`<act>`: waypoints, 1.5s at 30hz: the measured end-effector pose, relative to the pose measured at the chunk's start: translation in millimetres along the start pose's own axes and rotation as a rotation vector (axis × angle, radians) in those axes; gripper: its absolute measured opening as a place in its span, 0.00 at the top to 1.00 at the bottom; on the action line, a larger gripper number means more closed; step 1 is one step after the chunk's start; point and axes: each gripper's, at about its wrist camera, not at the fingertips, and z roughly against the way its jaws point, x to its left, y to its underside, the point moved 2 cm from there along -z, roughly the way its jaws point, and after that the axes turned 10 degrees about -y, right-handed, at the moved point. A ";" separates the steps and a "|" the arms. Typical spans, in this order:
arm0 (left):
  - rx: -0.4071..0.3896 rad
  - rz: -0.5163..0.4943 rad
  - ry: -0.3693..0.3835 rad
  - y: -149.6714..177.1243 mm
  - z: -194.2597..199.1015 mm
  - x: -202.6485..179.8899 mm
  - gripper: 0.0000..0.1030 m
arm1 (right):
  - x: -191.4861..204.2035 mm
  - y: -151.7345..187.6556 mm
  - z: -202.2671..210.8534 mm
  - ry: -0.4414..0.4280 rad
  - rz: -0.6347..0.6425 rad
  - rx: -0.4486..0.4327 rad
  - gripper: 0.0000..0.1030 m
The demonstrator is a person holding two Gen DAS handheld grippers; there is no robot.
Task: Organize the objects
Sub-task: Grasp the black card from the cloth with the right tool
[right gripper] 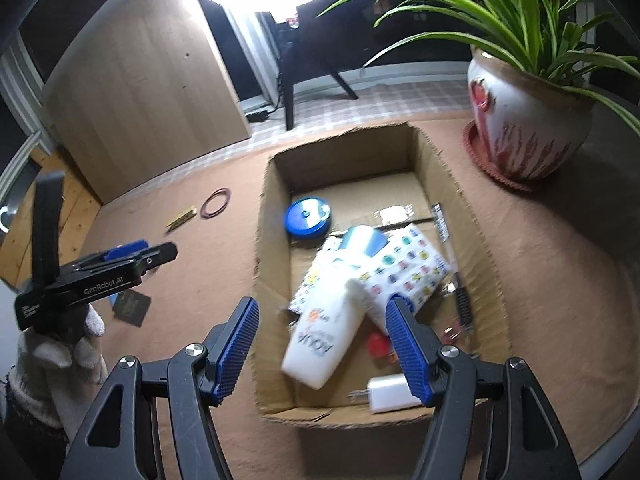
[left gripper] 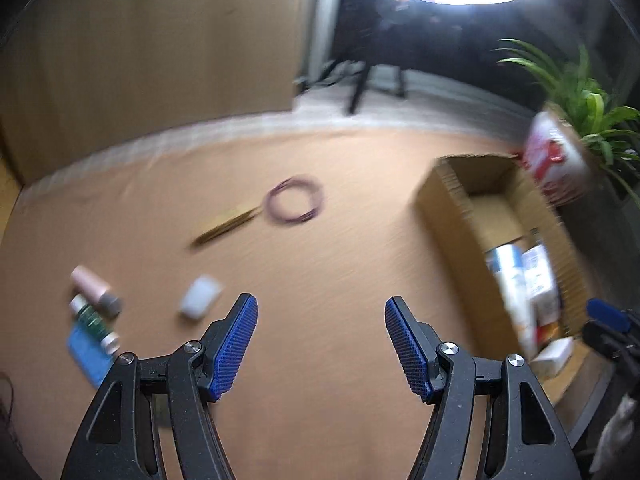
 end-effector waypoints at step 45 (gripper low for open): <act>0.125 0.137 0.091 123.9 23.3 127.2 0.39 | 153.4 27.7 -93.8 -0.292 0.288 0.291 0.39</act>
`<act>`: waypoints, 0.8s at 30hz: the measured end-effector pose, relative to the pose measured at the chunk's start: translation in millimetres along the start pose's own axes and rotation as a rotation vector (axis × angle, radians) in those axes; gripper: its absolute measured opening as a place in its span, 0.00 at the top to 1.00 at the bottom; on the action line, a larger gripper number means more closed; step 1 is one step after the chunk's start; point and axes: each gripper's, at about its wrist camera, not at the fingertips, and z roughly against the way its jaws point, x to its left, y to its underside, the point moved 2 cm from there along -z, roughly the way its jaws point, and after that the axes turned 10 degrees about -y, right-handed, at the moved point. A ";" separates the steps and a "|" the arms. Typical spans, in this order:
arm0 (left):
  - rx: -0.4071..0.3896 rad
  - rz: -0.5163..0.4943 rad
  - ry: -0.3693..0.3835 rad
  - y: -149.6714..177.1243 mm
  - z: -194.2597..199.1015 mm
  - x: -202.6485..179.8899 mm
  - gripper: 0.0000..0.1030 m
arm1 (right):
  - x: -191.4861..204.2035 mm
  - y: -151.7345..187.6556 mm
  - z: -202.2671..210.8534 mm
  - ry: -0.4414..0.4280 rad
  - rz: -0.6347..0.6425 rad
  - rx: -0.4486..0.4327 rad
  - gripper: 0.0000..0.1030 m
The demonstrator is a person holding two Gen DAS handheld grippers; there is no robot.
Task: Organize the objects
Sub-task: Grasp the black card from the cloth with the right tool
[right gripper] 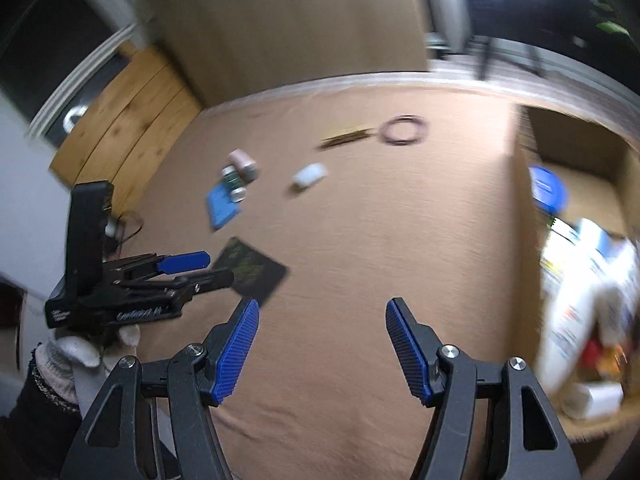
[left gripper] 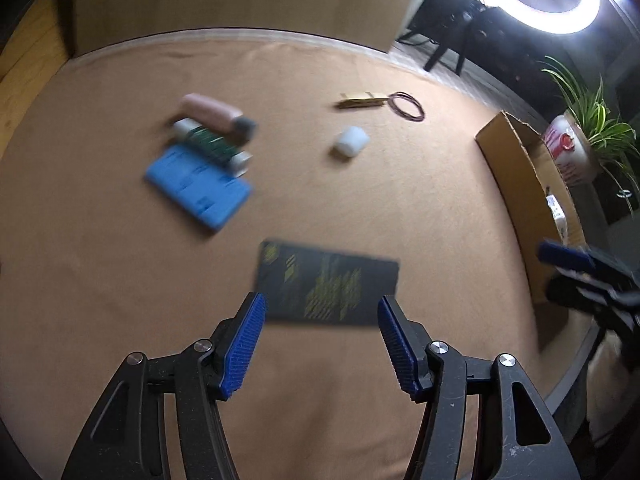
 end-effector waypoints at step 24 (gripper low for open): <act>-0.056 0.191 -0.016 82.9 48.3 92.6 0.39 | 51.4 -35.6 -141.2 -0.044 0.219 0.401 0.39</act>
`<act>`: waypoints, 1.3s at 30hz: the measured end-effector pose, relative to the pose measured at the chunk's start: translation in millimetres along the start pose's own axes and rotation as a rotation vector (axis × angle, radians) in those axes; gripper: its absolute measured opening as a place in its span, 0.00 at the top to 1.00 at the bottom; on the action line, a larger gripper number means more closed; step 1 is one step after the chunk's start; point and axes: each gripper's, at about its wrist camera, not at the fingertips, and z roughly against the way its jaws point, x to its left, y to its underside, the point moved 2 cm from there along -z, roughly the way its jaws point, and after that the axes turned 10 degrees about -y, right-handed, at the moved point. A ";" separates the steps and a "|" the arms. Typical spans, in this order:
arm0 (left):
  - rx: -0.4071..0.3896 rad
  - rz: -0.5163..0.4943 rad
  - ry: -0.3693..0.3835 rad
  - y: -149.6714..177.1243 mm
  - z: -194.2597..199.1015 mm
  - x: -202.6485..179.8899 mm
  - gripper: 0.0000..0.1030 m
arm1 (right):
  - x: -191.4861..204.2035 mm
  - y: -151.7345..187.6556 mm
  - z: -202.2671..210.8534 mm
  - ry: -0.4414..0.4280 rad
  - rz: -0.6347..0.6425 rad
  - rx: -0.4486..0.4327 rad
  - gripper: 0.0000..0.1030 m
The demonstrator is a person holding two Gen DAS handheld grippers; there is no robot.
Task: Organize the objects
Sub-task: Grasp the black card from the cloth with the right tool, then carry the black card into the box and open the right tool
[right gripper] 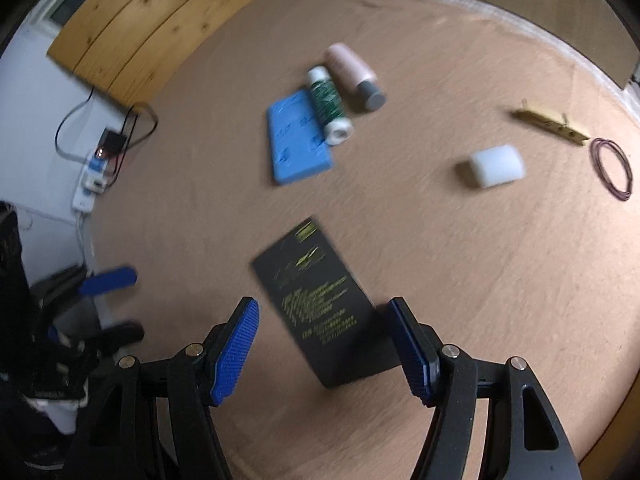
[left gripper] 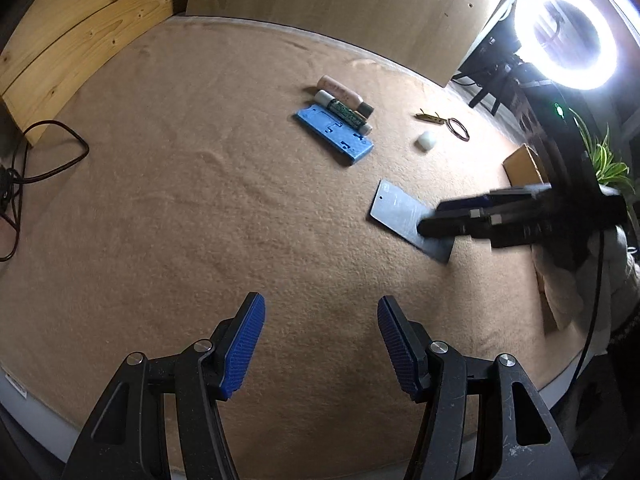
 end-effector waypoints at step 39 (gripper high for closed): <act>0.003 -0.153 0.046 -32.4 -12.6 -67.7 0.39 | -35.5 94.2 136.8 0.364 -0.279 -0.468 0.54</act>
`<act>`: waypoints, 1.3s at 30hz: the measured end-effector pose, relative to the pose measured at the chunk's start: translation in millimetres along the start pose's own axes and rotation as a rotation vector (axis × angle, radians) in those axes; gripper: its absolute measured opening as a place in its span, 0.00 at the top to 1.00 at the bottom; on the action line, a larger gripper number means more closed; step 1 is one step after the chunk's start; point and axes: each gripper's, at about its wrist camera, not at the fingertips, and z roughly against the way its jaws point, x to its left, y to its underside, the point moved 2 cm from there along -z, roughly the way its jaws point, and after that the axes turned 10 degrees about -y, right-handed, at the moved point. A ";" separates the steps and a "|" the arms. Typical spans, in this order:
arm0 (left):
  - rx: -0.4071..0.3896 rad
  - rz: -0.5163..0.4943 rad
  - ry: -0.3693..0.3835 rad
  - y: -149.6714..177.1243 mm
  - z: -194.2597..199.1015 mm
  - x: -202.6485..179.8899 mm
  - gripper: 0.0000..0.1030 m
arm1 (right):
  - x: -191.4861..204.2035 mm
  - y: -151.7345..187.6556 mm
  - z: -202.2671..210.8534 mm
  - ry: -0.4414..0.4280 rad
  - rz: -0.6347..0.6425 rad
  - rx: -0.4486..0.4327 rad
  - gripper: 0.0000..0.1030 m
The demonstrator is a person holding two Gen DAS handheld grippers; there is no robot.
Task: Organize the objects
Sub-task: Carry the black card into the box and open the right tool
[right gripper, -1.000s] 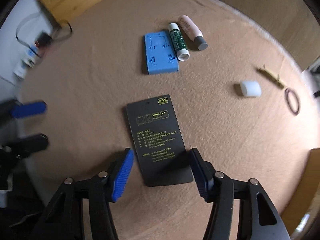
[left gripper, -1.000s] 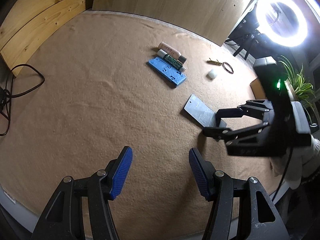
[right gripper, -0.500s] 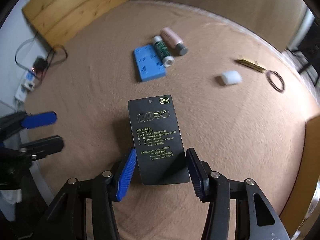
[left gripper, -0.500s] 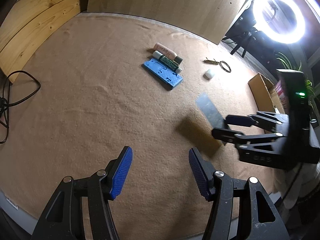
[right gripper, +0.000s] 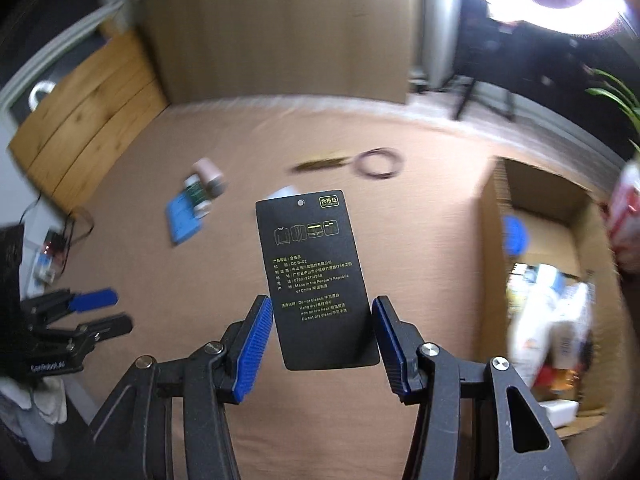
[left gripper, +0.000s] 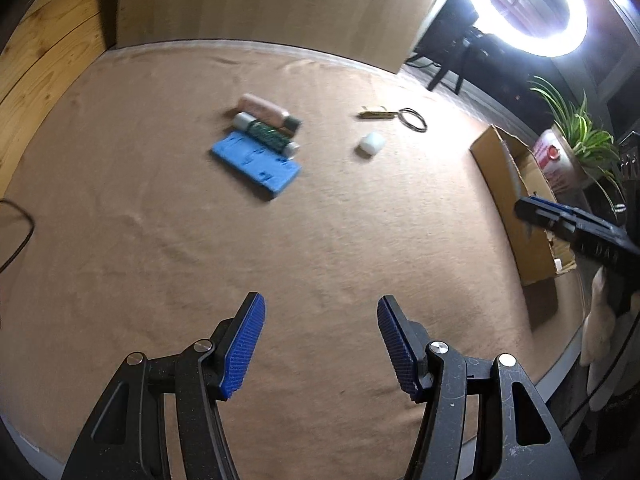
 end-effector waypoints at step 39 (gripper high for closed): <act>0.028 -0.065 -0.006 -7.6 -12.2 -38.5 0.39 | -181.7 -20.5 24.6 0.274 -0.243 -0.062 0.39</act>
